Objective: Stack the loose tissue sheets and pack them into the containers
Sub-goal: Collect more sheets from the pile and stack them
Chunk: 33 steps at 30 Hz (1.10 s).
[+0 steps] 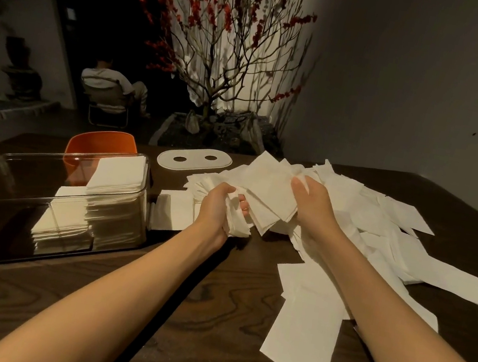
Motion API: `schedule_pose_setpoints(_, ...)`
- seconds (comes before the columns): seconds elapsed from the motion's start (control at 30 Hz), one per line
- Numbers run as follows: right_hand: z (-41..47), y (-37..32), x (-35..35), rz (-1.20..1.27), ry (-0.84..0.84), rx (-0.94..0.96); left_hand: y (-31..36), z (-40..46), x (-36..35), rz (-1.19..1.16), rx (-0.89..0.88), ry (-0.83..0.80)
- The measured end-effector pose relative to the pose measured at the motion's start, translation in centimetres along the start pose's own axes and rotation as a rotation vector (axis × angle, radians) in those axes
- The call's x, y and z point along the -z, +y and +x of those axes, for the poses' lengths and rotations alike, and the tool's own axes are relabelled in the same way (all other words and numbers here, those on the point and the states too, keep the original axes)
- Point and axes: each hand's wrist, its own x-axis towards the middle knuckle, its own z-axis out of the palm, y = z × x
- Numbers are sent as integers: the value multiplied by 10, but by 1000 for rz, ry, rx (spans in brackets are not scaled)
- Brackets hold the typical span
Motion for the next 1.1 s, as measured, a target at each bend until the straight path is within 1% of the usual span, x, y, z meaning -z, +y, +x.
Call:
schedule_pose_setpoints(0.07, 0, -1, 2, 128, -40, -97, 1, -5, -2, 16, -28, -2)
schedule_pose_setpoints(0.17, -4, -4, 4, 437, -84, -249, -1, -13, -5, 48, -53, -18)
schedule_pose_setpoints(0.27, -5, -6, 9, 682, -153, -330, -2, -19, -8, 64, -46, -32)
schedule_pose_setpoints(0.33, -5, -6, 12, 776, -225, -342, -1, -22, -7, 40, -6, -88)
schedule_pose_setpoints(0.4, -3, -3, 15, 729, -285, -325, 3, -23, -4, -1, 65, -144)
schedule_pose_setpoints(0.53, 0, 5, 12, 354, -348, -208, 3, -26, 0, 70, 250, -325)
schedule_pose_setpoints(0.6, -4, 6, 7, 241, -347, -150, 0, -24, 0, 81, 312, -380)
schedule_pose_setpoints(0.73, -11, 2, -2, 36, -321, -59, -4, -30, -5, 5, 387, -490)
schedule_pose_setpoints(0.8, -10, 3, -3, -14, -307, -29, -5, -27, -4, -3, 399, -486)
schedule_pose_setpoints(0.93, -12, 4, -4, -94, -288, 54, -6, -24, -4, -6, 399, -416)
schedule_pose_setpoints(1.03, -11, 3, -6, -156, -262, 130, -5, -24, -5, 42, 342, -414)
schedule_pose_setpoints(1.1, -10, 1, -6, -152, -290, 179, -4, -26, -7, 83, 296, -411)
